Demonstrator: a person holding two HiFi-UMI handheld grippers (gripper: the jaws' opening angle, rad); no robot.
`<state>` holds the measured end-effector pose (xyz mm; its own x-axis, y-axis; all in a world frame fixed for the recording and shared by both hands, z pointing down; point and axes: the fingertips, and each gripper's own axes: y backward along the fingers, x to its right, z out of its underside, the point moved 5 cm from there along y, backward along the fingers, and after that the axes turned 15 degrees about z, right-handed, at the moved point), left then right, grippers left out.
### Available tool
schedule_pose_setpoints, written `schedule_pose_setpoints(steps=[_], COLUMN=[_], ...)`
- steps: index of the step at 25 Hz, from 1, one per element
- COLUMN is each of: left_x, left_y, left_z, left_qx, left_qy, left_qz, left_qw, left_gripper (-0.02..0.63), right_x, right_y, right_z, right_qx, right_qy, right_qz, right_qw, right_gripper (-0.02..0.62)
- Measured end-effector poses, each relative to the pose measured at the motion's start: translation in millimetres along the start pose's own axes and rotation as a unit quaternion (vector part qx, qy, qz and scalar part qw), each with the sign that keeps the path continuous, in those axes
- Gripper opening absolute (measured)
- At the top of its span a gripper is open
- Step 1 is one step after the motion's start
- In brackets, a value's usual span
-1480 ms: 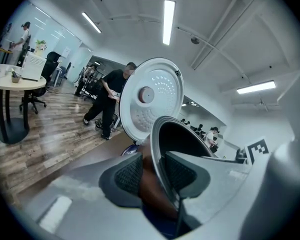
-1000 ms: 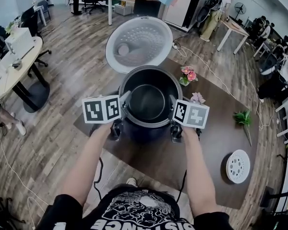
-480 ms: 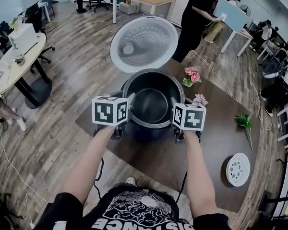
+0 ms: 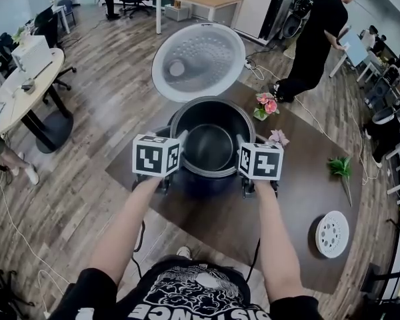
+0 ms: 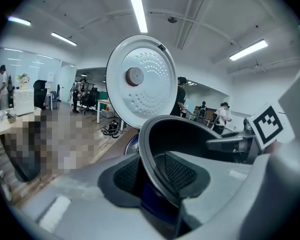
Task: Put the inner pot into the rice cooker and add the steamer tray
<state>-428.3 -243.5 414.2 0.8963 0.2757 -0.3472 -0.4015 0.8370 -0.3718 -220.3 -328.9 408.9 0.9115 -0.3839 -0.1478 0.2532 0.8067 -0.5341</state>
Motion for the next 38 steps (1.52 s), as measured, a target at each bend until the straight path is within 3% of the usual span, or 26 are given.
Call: schedule_pose_setpoints(steps=[11, 14, 19, 32, 38], left_x=[2.7, 4.4, 3.6, 17.7, 46.6], left_y=[-0.4, -2.6, -1.3, 6.3, -0.4], left_z=[2.0, 3.7, 4.4, -10.7, -22.3], left_qx=[0.002, -0.002, 0.002, 0.017, 0.028], left_qy=[-0.015, -0.037, -0.037, -0.069, -0.092], left_qz=[-0.007, -0.014, -0.01, -0.012, 0.011], left_qw=[0.9999, 0.9992, 0.9993, 0.9974, 0.9953], left_gripper=[0.156, 0.213, 0.219, 0.245, 0.259], right_x=[2.1, 2.5, 1.2, 16.6, 39.1], right_y=[1.4, -0.7, -0.5, 19.9, 39.7], right_z=[2.4, 5.1, 7.1, 9.4, 14.4], right_qx=[0.019, 0.017, 0.026, 0.045, 0.064], right_qy=[-0.008, -0.006, 0.0, -0.048, -0.07], right_qz=[0.002, 0.002, 0.005, -0.007, 0.002], right_qw=[1.0, 1.0, 1.0, 0.998, 0.995], right_gripper=[0.145, 0.182, 0.192, 0.222, 0.231])
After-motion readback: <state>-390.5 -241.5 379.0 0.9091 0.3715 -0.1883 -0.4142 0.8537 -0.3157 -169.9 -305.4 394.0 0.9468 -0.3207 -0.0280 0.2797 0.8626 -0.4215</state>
